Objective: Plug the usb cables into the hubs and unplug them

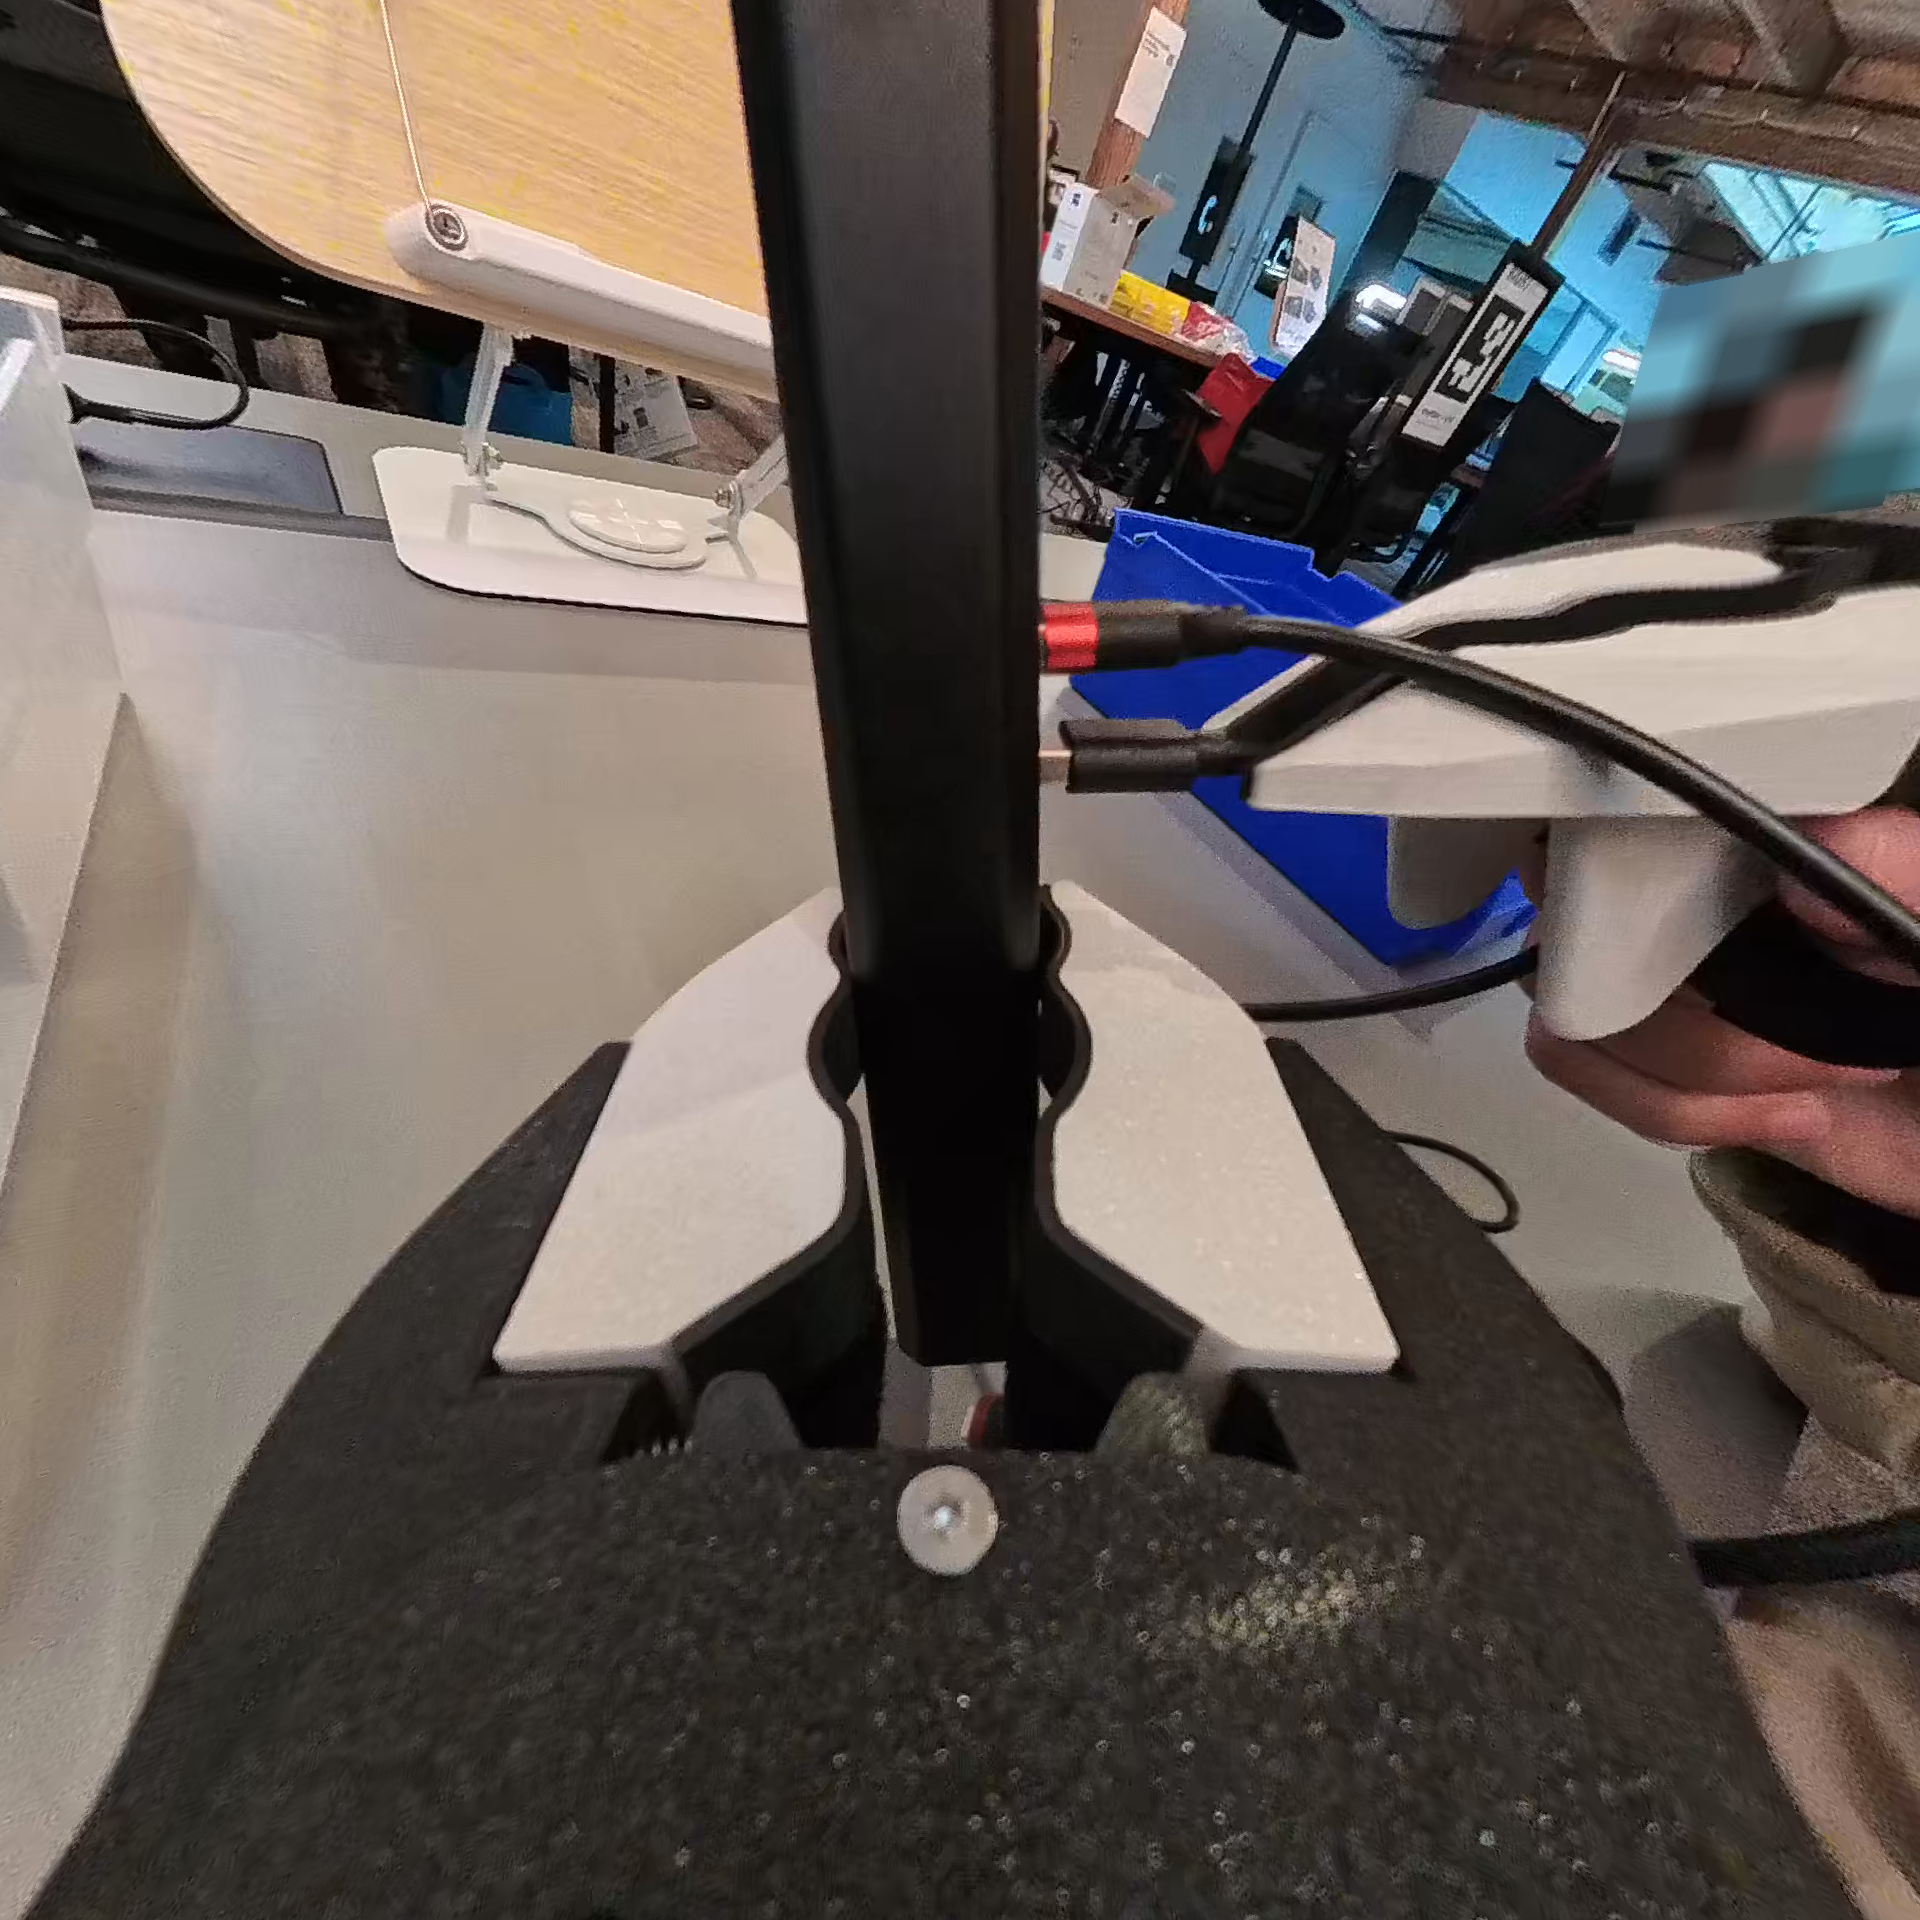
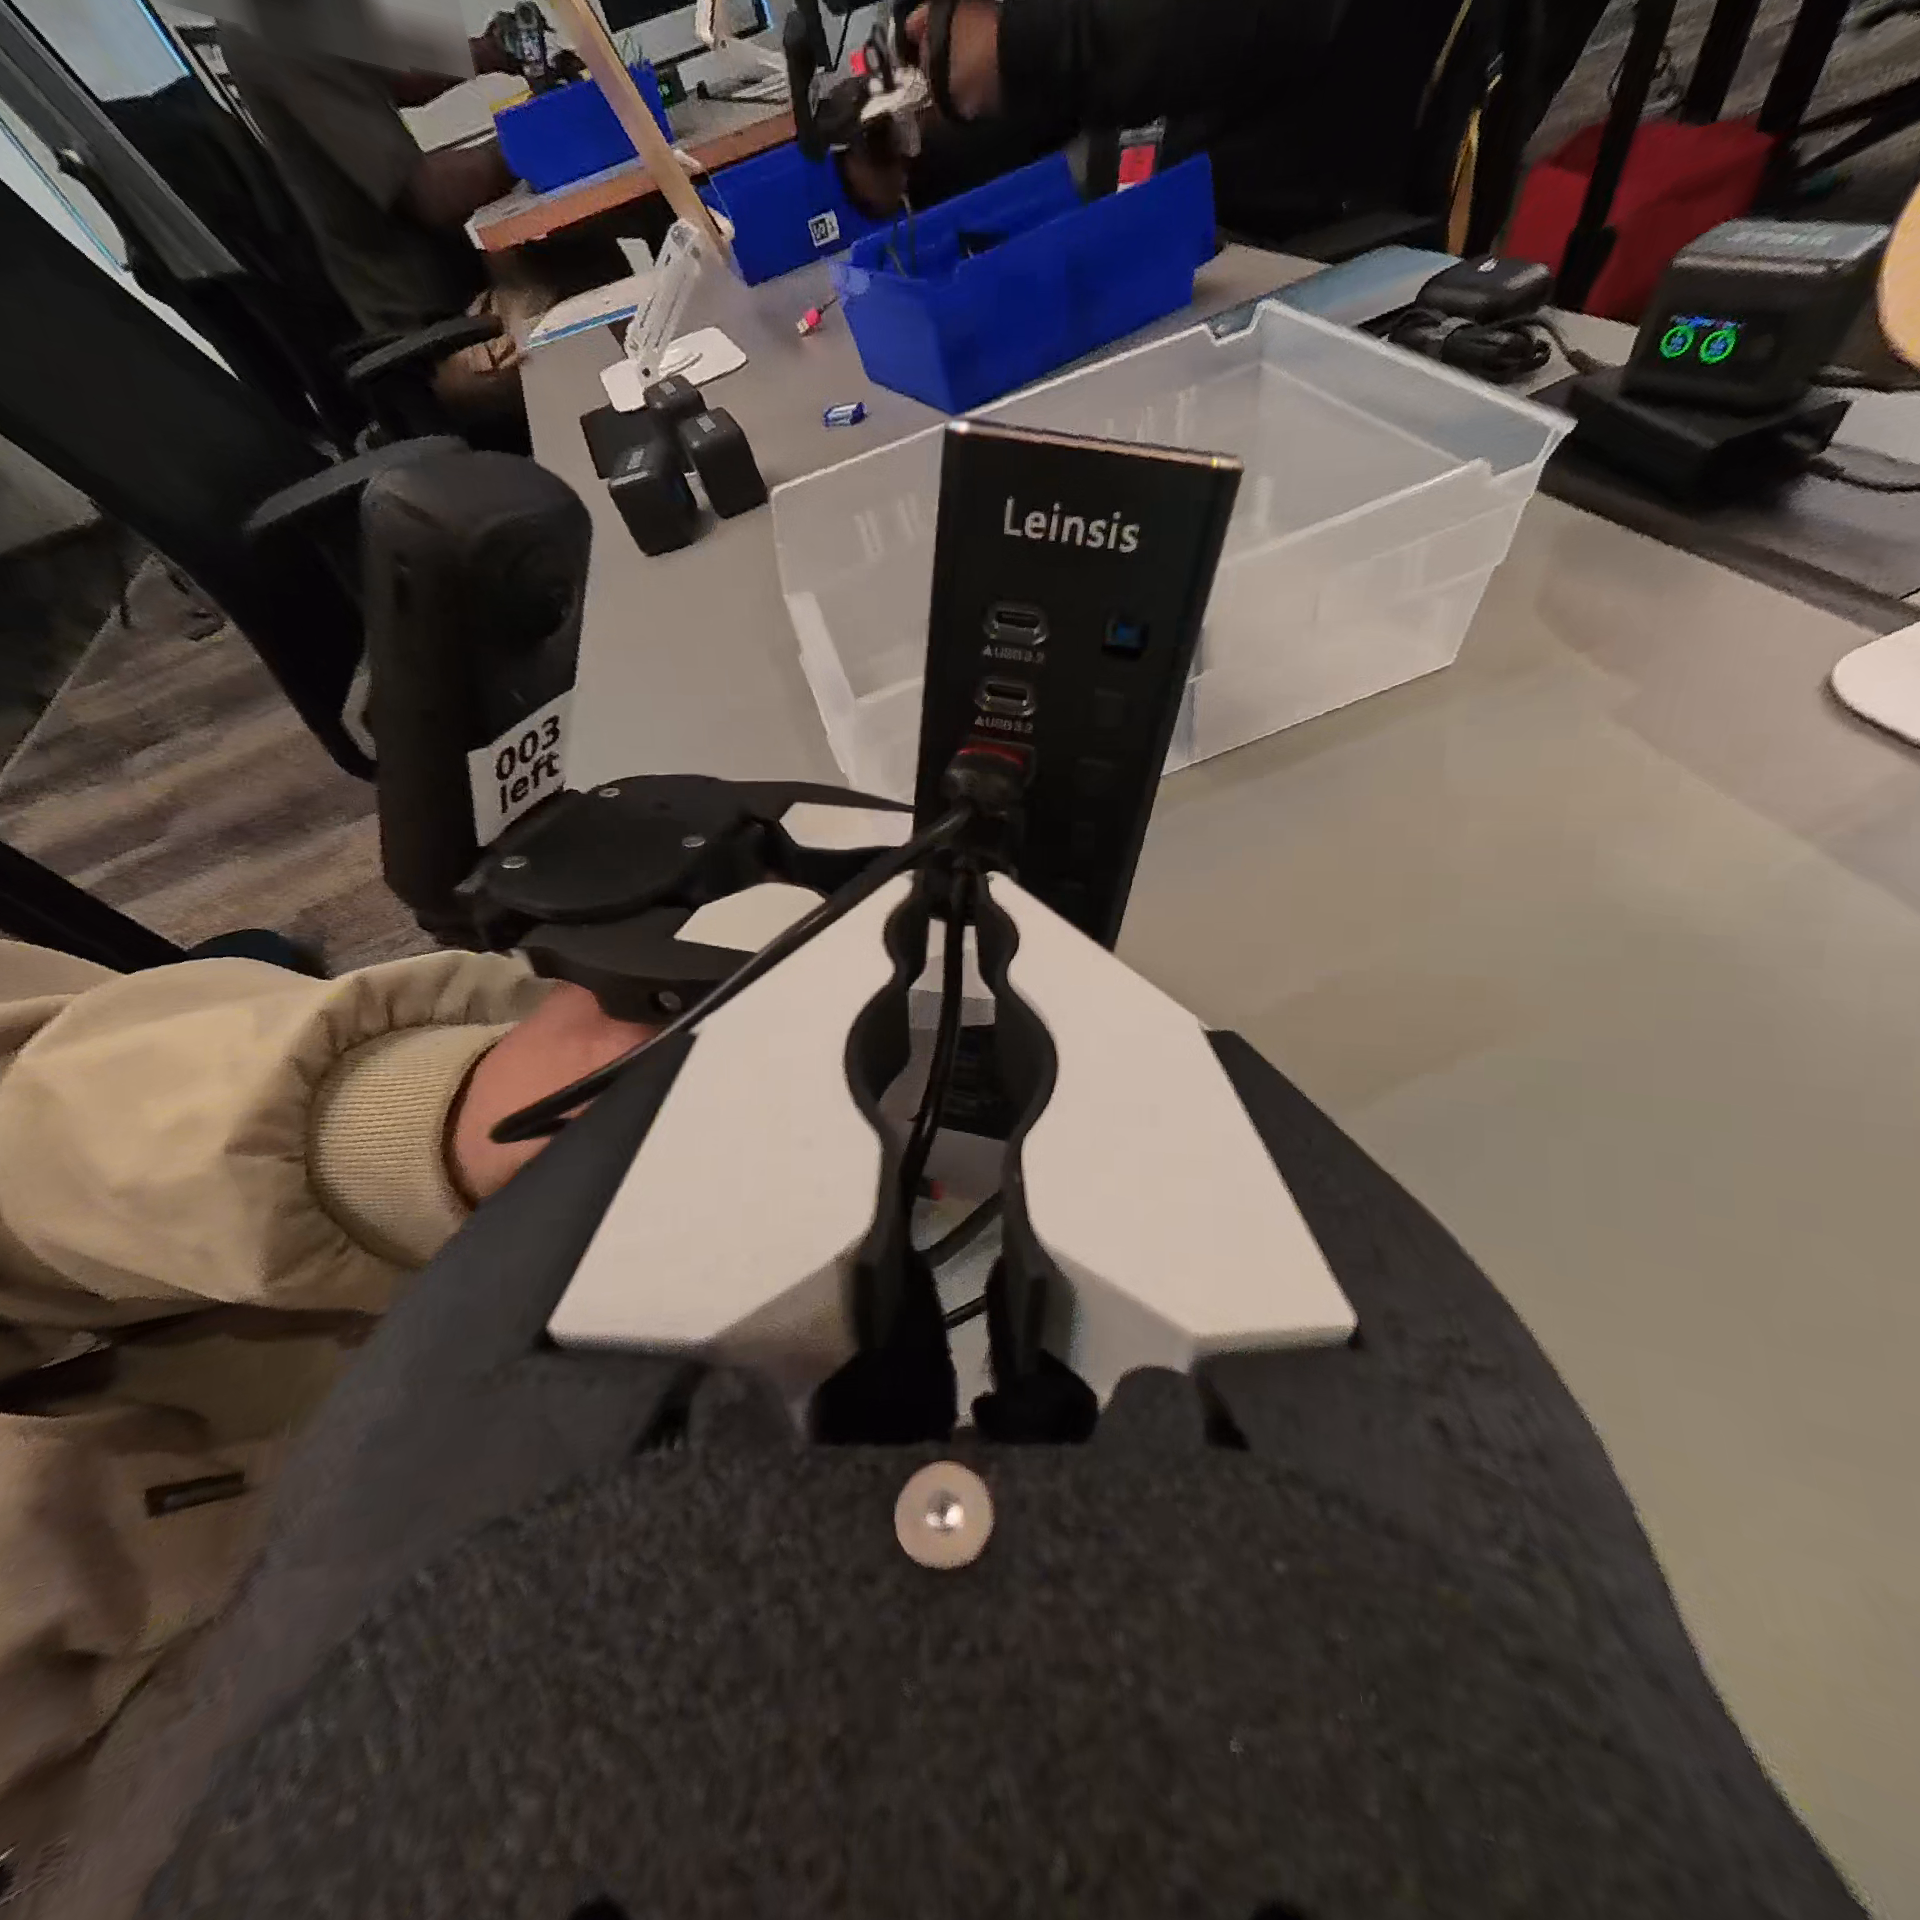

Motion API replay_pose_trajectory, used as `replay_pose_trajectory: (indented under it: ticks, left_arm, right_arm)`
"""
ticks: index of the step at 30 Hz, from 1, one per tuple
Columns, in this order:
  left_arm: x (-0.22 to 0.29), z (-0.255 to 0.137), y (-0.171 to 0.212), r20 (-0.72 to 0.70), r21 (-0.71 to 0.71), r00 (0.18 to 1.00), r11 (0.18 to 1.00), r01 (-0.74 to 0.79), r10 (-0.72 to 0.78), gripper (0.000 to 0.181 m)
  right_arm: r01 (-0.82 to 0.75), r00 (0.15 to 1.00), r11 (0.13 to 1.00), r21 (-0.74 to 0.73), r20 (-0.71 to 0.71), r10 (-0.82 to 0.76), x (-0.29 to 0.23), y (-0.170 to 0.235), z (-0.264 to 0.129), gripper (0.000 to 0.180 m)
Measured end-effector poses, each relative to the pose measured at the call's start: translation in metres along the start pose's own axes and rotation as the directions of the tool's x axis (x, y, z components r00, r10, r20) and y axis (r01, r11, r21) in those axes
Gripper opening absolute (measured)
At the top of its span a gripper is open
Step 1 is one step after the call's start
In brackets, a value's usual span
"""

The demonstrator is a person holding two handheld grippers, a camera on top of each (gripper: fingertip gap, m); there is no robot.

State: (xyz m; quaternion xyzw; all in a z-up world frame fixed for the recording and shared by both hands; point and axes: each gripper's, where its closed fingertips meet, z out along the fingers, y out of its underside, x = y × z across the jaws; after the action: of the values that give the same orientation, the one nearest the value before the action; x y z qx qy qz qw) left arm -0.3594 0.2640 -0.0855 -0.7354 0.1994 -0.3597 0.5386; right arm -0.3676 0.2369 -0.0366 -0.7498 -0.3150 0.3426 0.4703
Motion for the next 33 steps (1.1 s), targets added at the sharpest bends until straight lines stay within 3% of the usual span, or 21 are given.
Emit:
replay_pose_trajectory:
  ticks: [8, 18, 22, 27, 33]
  left_arm:
    - [-0.0062, -0.0038, -0.0025, 0.031, 0.022, 0.999, 0.999, 0.028, -0.029, 0.030]
    - [-0.0043, -0.0013, 0.0007, 0.027, 0.004, 1.000, 1.000, 0.015, -0.016, 0.030]
    - [-0.0043, -0.0026, -0.0027, 0.059, 0.006, 0.996, 0.998, -0.062, 0.061, 0.030]
    - [-0.0024, -0.0012, 0.0010, 0.034, 0.005, 0.999, 1.000, 0.017, -0.017, 0.030]
    - [-0.0049, -0.0011, 0.0022, 0.047, 0.000, 0.999, 1.000, 0.009, -0.009, 0.030]
  right_arm:
    - [0.090, 0.981, 0.989, 0.114, -0.179, -0.069, 0.0050, -0.0031, 0.0062, 0.012]
    - [0.045, 0.983, 0.986, 0.163, -0.184, -0.015, 0.0054, -0.0028, 0.0072, 0.005]
    - [0.055, 0.984, 0.986, 0.157, -0.175, -0.027, 0.0038, -0.0035, 0.0043, 0.005]
    - [0.056, 0.979, 0.986, 0.156, -0.203, -0.024, 0.0048, -0.0016, 0.0054, 0.006]
    - [0.044, 0.980, 0.988, 0.146, -0.201, -0.014, 0.0061, 0.0015, 0.0076, 0.006]
